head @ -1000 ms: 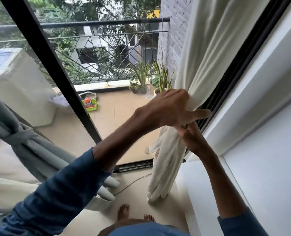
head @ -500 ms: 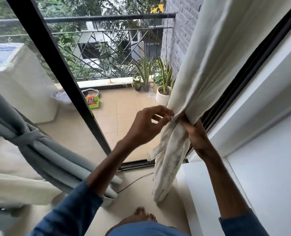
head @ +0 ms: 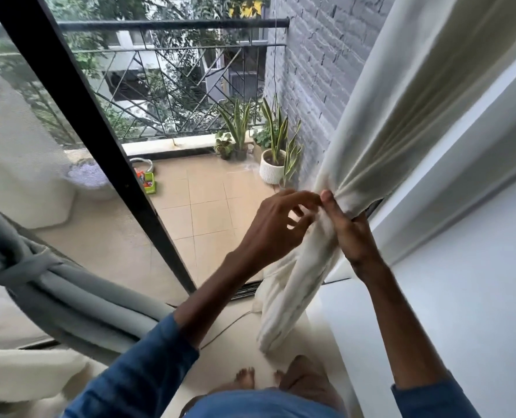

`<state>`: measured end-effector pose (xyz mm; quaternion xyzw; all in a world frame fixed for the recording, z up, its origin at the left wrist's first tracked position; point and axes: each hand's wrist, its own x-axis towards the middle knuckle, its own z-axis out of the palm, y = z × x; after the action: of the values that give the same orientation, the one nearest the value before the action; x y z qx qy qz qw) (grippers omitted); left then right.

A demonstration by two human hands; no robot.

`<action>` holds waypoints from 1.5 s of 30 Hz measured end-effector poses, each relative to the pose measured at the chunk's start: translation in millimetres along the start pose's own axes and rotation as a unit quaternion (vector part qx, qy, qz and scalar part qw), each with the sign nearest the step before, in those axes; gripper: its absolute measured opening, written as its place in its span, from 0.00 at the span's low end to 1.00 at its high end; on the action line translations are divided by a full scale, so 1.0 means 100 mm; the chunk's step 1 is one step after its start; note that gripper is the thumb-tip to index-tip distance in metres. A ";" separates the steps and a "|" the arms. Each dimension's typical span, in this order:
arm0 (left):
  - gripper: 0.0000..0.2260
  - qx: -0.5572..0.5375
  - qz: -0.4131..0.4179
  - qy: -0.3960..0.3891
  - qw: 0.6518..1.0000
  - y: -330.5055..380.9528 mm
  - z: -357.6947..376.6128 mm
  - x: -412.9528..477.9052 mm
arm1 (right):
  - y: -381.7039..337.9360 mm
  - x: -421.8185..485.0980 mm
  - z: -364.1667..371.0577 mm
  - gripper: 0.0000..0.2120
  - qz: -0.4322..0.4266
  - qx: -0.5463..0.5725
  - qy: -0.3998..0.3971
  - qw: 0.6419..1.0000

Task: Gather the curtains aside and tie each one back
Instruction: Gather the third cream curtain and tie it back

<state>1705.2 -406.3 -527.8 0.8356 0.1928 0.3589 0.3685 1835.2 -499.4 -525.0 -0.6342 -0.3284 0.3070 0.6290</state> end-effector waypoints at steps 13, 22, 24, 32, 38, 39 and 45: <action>0.20 0.101 -0.028 -0.035 0.994 -0.62 0.50 -0.40 | 0.00 0.17 0.08 0.21 0.076 0.091 -0.037 0.992; 0.19 0.017 -0.035 0.015 0.999 -0.63 0.51 -0.27 | -0.05 0.28 0.06 0.28 0.115 0.092 -0.015 0.989; 0.22 0.031 -0.053 -0.021 0.998 -0.64 0.51 -0.29 | -0.04 0.29 0.09 0.24 0.103 0.095 -0.020 0.990; 0.06 -0.032 -0.056 -0.051 0.997 -0.60 0.22 -0.22 | 0.03 0.26 -0.03 0.25 0.037 0.070 0.024 0.997; 0.12 -0.147 -0.076 -0.080 0.983 -0.57 -0.31 -0.22 | 0.04 0.20 -0.04 0.22 0.007 0.056 -0.011 0.998; 0.12 -0.161 -0.085 -0.061 0.981 -0.56 -0.35 -0.19 | 0.04 0.20 -0.02 0.22 0.006 0.054 -0.015 0.998; 0.24 -0.183 -0.222 -0.103 0.952 -0.50 -0.31 -0.17 | 0.03 0.14 0.07 0.21 -0.005 0.058 -0.014 0.998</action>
<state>1668.2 -368.8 -558.0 0.7225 0.2653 0.2090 0.6032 1837.5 -484.2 -528.1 -0.5904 -0.3223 0.3315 0.6615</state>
